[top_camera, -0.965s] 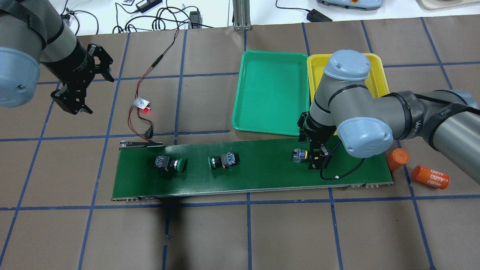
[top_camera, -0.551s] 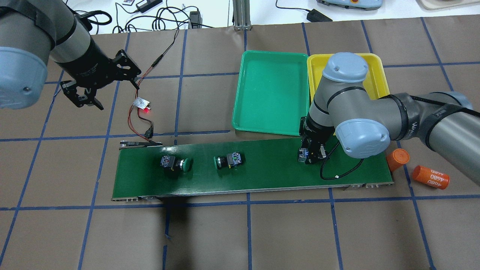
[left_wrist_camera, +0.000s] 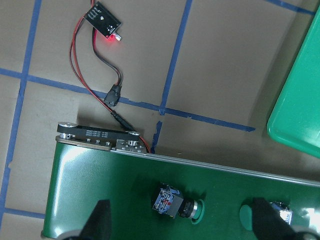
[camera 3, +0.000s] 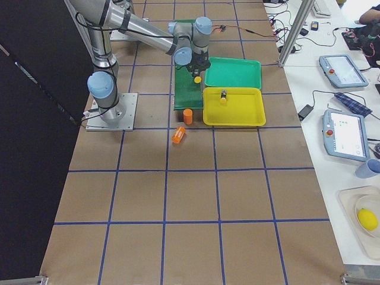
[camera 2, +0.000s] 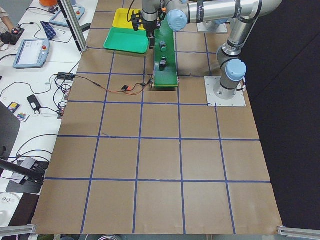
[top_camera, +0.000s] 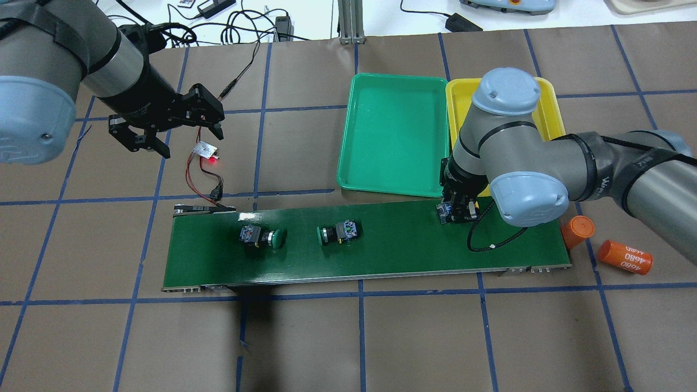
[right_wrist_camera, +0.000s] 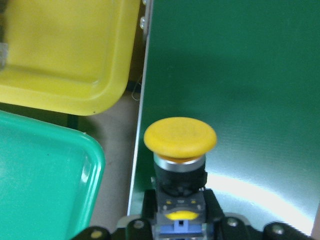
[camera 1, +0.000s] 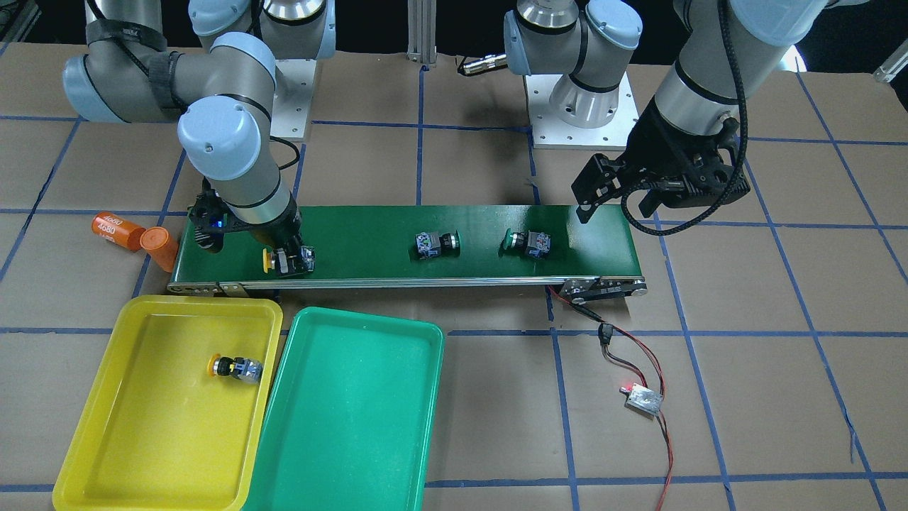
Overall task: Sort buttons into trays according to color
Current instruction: 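Lift the yellow-capped button into the yellow tray while left gripper withdraws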
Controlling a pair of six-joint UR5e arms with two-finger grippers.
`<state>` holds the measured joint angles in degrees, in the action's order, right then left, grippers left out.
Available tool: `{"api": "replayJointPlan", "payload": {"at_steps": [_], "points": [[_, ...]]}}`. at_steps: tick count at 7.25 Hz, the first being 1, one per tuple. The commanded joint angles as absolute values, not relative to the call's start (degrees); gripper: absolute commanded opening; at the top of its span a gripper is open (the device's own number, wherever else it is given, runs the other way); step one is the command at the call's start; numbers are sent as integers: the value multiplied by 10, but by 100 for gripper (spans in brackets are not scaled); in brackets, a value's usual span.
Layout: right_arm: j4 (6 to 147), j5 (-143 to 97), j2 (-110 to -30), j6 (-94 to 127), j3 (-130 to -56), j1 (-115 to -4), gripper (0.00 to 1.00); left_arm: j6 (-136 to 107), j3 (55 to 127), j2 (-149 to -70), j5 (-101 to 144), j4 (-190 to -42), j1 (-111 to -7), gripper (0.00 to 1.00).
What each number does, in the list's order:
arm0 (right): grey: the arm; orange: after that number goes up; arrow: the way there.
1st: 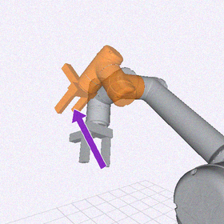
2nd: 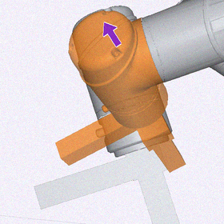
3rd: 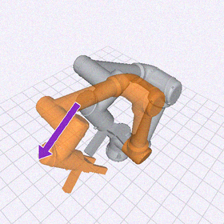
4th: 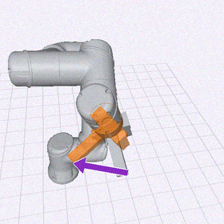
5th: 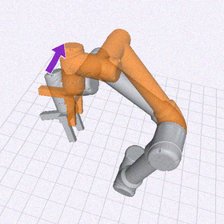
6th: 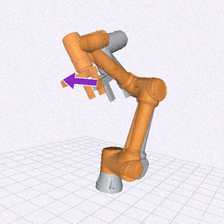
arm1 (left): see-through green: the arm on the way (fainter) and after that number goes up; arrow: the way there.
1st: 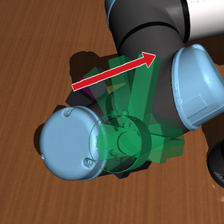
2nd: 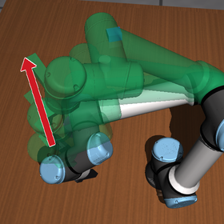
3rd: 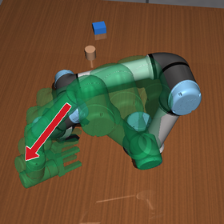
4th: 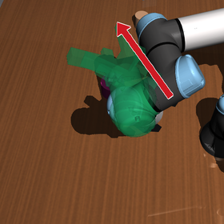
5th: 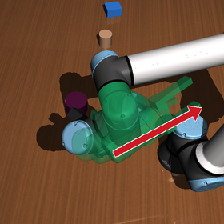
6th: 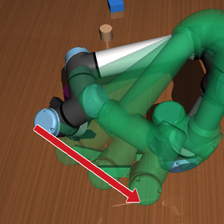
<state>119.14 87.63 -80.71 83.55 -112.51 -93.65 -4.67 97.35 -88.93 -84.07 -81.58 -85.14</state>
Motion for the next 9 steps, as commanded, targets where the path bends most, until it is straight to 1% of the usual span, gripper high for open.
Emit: {"api": "replayJointPlan", "payload": {"at_steps": [1, 2, 3, 5, 6, 7, 8, 9], "points": [[1201, 893, -786, 725, -1070, -891, 0, 1, 965, -883, -866, -818, -852, 100], [1201, 893, -748, 684, -1048, -859, 0, 43, 959, -879, -871, -817, -852, 100], [1231, 896, -711, 645, -1029, -828, 0, 47, 950, -880, -870, -817, -852, 100], [1268, 890, -673, 594, -1017, -796, 0, 51, 940, -890, -878, -845, -852, 100], [1314, 892, -654, 591, -1015, -795, 4, 51, 948, -876, -879, -848, -852, 100], [1329, 892, -643, 584, -1015, -795, 63, 51, 952, -875, -879, -847, -852, 100], [1330, 878, -649, 579, -1016, -796, 100, 52, 953, -875, -879, -848, -852, 100], [1323, 868, -656, 579, -1016, -795, 100, 52, 954, -875, -880, -850, -852, 100]]}}
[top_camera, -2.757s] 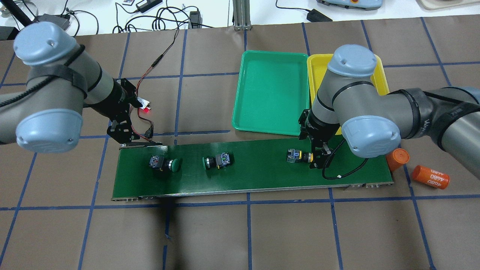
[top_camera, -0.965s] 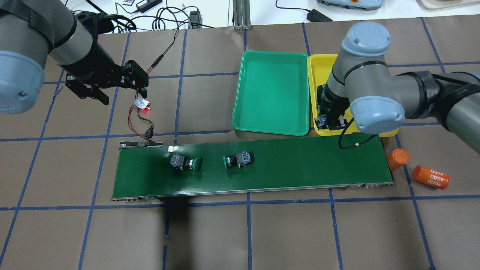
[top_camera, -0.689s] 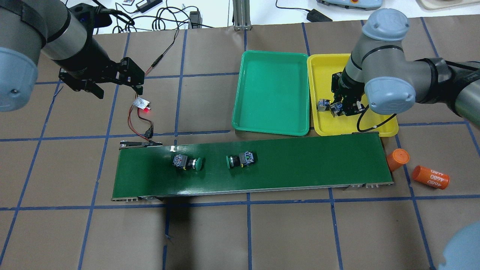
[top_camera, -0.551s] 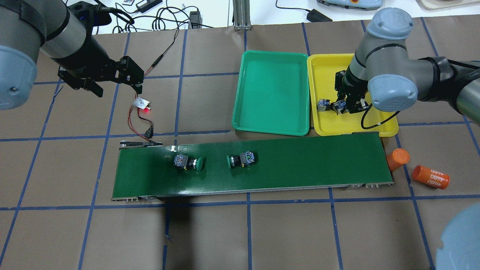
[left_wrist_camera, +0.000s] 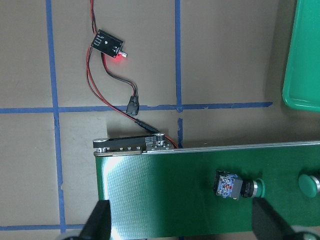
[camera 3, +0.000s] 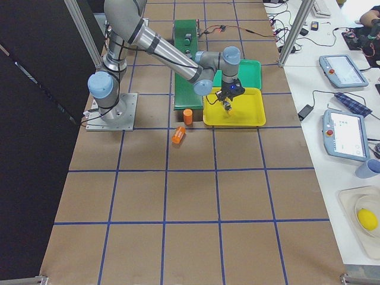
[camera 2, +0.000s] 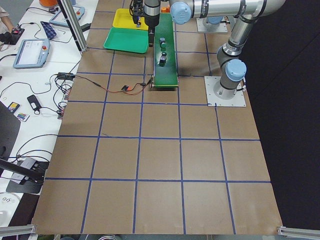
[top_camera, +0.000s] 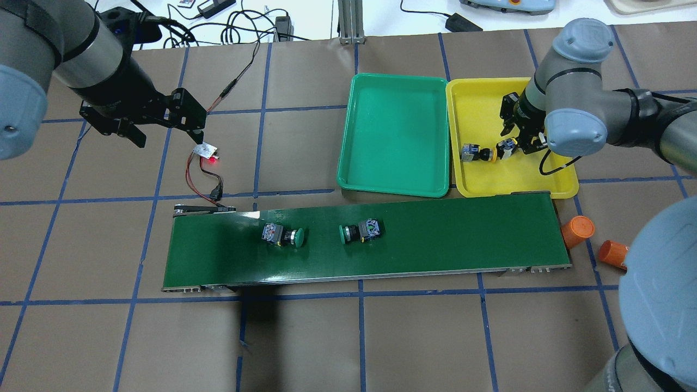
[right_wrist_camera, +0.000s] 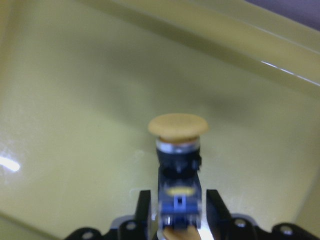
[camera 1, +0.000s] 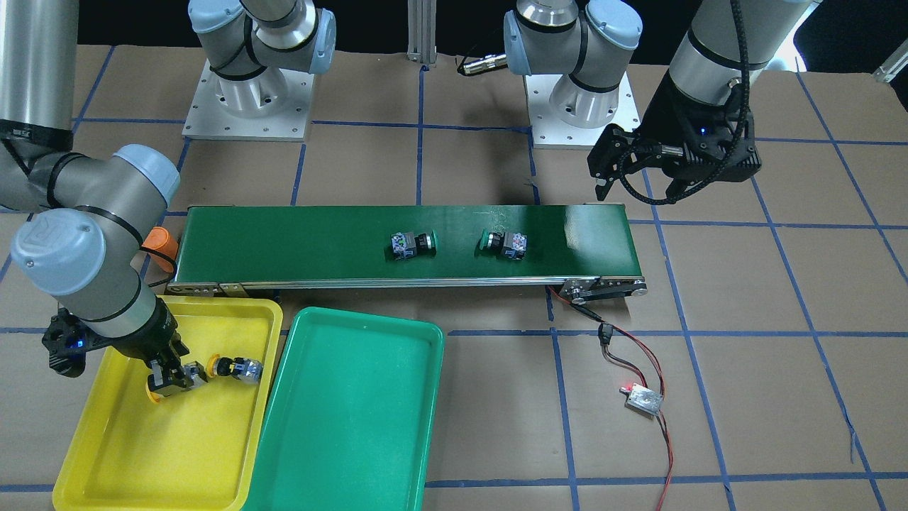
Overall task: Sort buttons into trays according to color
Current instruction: 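Move the right gripper back to the belt end and grasp a green-capped button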
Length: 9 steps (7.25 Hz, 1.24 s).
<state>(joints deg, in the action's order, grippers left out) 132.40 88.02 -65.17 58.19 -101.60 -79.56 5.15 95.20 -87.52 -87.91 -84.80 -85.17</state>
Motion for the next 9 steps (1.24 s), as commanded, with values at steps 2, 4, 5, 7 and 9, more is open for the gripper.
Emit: {"api": "replayJointPlan", "payload": {"at_steps": [2, 4, 5, 7, 9], "points": [[1249, 868, -726, 579, -1024, -803, 100, 52, 955, -872, -880, -854, -852, 100], [1167, 869, -802, 584, -1039, -830, 100, 78, 955, -864, -883, -874, -852, 100], [1116, 871, -847, 588, -1051, -852, 100, 102, 955, -857, -886, -873, -851, 100], [1064, 873, -906, 683, -1052, -907, 100, 95, 954, -855, -893, -881, -851, 100], [1057, 878, -888, 662, -1056, -926, 100, 93, 954, -855, -890, -872, -850, 100]]}}
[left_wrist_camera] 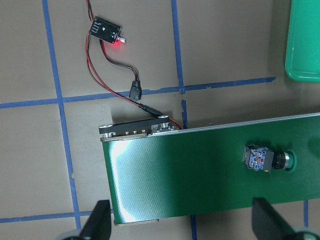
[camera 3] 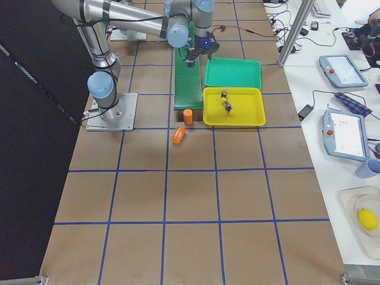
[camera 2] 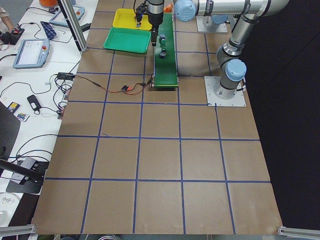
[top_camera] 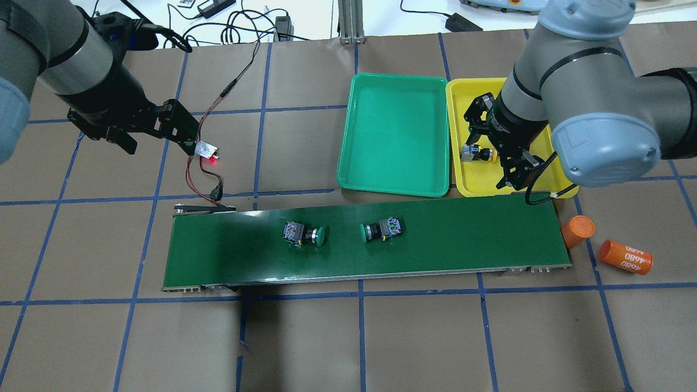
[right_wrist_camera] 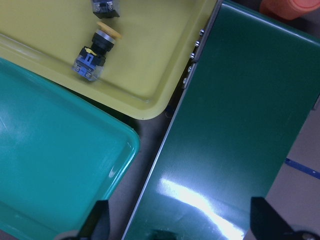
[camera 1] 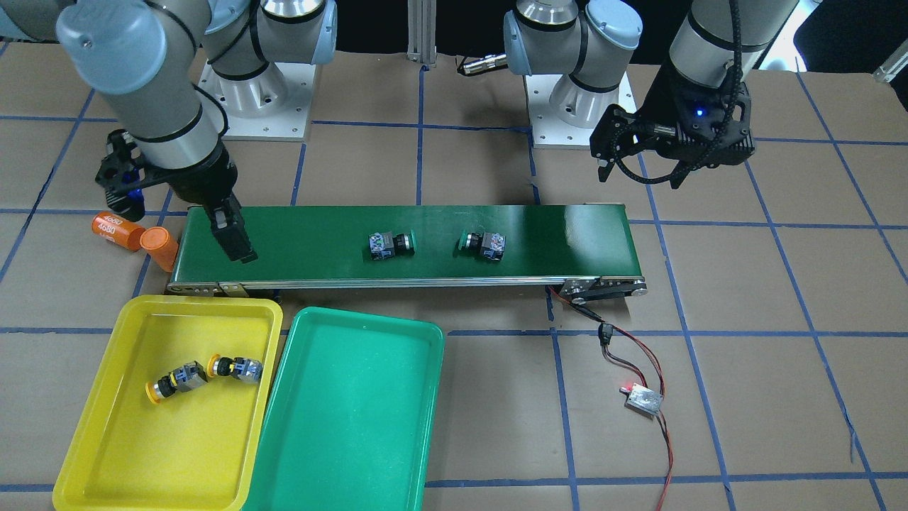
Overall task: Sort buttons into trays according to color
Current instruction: 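Move the right gripper back to the belt end and grasp a green-capped button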
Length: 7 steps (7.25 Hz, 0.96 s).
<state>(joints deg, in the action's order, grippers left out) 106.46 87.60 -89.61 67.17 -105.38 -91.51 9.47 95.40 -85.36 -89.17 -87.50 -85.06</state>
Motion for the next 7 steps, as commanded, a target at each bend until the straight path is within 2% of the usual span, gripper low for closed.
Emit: {"api": "replayJointPlan", "payload": {"at_steps": [1, 6, 7], "points": [[1056, 877, -880, 663, -1056, -927, 100, 91, 948, -850, -890, -873, -850, 100], [1052, 866, -882, 675, -1106, -937, 100, 78, 947, -847, -887, -898, -850, 100], [1070, 855, -879, 684, -1107, -941, 100, 75, 931, -868, -889, -902, -847, 100]]}}
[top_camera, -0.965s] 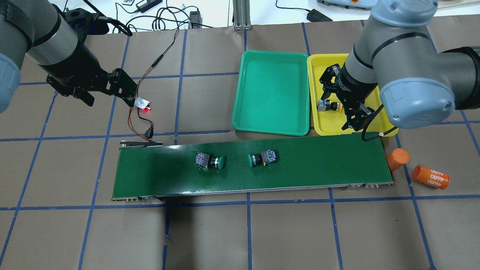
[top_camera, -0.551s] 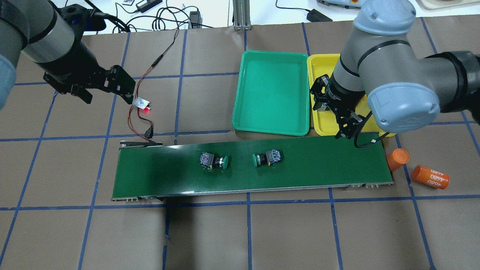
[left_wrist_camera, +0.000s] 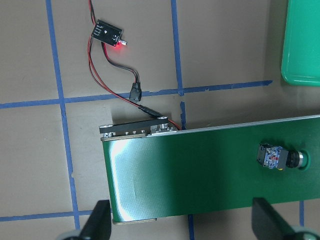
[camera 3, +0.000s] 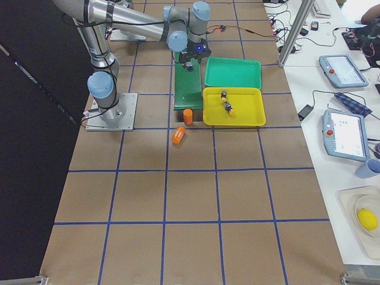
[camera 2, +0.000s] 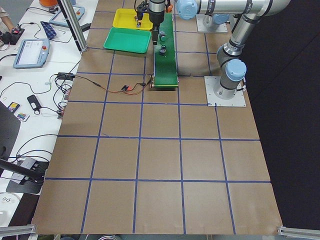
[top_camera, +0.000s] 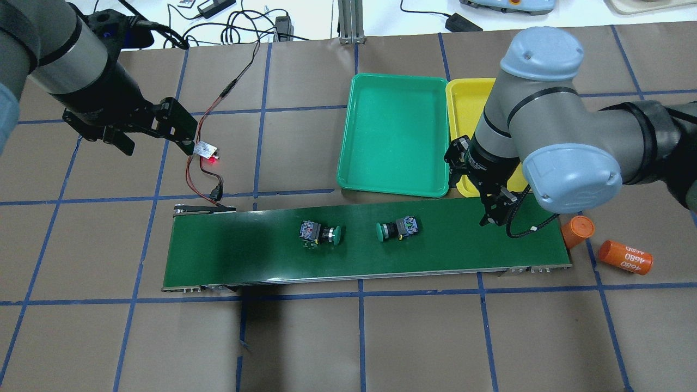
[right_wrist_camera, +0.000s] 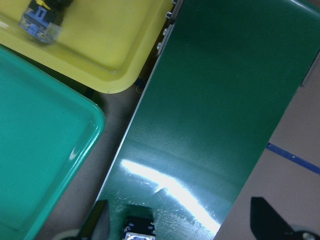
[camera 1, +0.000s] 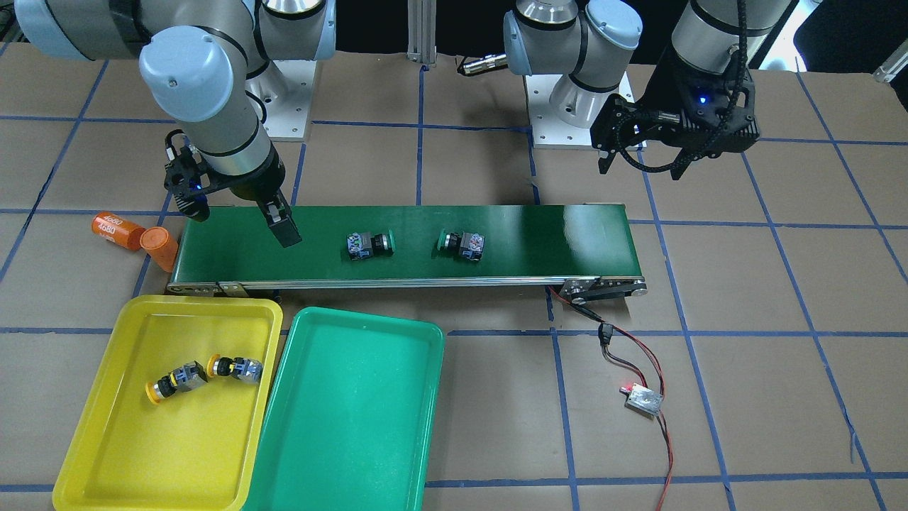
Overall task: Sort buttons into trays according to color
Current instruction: 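Move the right gripper back to the belt end and grasp a green-capped button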
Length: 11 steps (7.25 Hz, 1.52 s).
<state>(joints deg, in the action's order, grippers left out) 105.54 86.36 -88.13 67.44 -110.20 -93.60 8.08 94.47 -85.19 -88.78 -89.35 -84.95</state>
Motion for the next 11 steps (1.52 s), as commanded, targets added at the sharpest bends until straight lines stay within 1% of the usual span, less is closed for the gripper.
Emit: {"api": "replayJointPlan", "payload": {"at_steps": [1, 3, 6, 7, 11], "points": [[1101, 822, -874, 694, -1117, -941, 100, 24, 907, -883, -884, -916, -847, 100], [1107, 823, -870, 712, -1143, -941, 100, 28, 902, -898, -889, -938, -867, 100], [1176, 821, -846, 712, -1166, -942, 100, 30, 917, -895, -890, -928, -880, 100], [1178, 823, -844, 712, -1171, -942, 100, 39, 904, -896, -890, -924, -875, 100], [1199, 828, -824, 712, -1172, -942, 100, 41, 916, -889, -889, -923, -875, 100]]}}
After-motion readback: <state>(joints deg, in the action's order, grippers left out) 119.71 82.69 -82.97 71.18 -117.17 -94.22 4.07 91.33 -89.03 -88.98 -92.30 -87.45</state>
